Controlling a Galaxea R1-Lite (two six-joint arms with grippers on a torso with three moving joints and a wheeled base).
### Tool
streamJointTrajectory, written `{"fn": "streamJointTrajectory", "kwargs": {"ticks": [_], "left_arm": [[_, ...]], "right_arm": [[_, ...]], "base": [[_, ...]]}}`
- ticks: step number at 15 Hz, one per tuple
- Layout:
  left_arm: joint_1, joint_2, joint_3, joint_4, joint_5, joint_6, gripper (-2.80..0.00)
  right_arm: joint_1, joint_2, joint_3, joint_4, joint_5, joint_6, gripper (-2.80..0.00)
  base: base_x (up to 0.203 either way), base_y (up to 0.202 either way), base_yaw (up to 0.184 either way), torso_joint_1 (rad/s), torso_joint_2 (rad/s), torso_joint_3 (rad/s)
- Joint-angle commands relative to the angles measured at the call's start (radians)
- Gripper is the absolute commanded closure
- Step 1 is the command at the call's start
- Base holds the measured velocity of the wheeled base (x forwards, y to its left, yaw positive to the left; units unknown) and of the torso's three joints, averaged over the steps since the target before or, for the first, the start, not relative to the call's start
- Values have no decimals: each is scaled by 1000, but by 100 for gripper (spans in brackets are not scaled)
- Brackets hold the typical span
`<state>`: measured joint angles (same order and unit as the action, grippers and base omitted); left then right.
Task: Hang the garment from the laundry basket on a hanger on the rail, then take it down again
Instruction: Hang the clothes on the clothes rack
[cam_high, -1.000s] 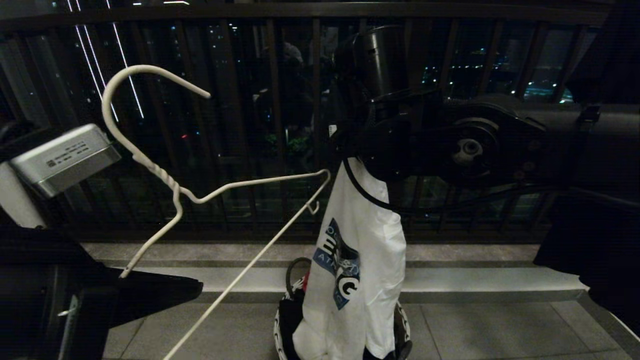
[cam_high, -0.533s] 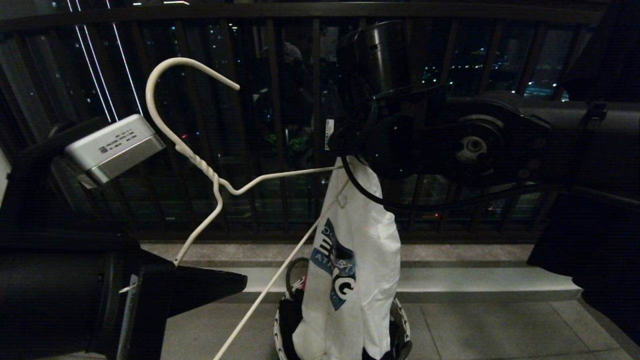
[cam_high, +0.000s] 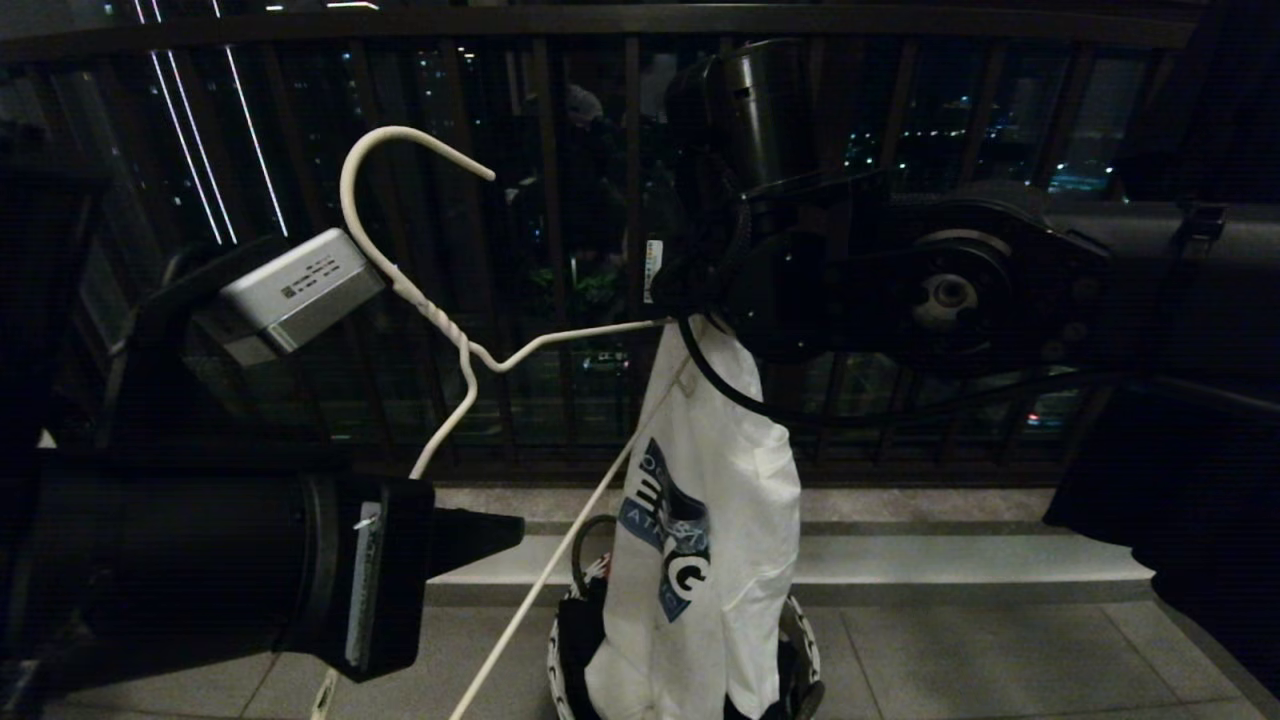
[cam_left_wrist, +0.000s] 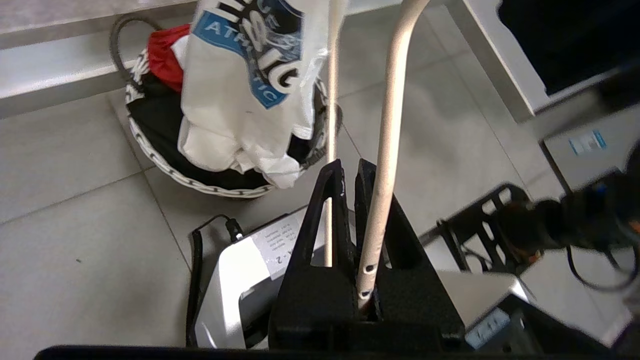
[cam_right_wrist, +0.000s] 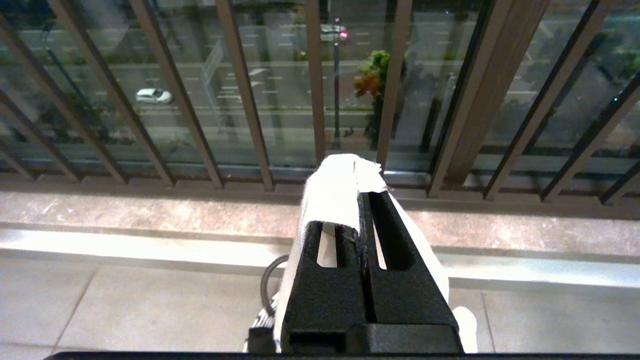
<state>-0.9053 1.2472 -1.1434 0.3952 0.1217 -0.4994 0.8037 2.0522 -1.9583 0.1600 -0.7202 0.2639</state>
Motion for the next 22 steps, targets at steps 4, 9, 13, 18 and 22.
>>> {"fn": "streamJointTrajectory", "kwargs": {"ticks": [4,9,13,18,22], "left_arm": [[0,25,-1,-2,56,-8,0],[0,23,-4,-1,145,-4,0],[0,13,-2,2,145,2,0],[0,23,2,5,147,2,0],[0,53,8,1,147,-2,0]], "right_arm": [[8,-9,1,29,-5,5,0],[-11,-20,1,53,-5,3,0],[-46,-21,-1,53,-4,-3,0],[-43,-30,1,67,-2,-3,0],[14,-26,1,92,1,-2,0]], "base": [[0,0,0,0,0,0],[0,0,0,0,0,0],[0,0,0,0,0,0],[0,0,0,0,0,0],[0,0,0,0,0,0]]}}
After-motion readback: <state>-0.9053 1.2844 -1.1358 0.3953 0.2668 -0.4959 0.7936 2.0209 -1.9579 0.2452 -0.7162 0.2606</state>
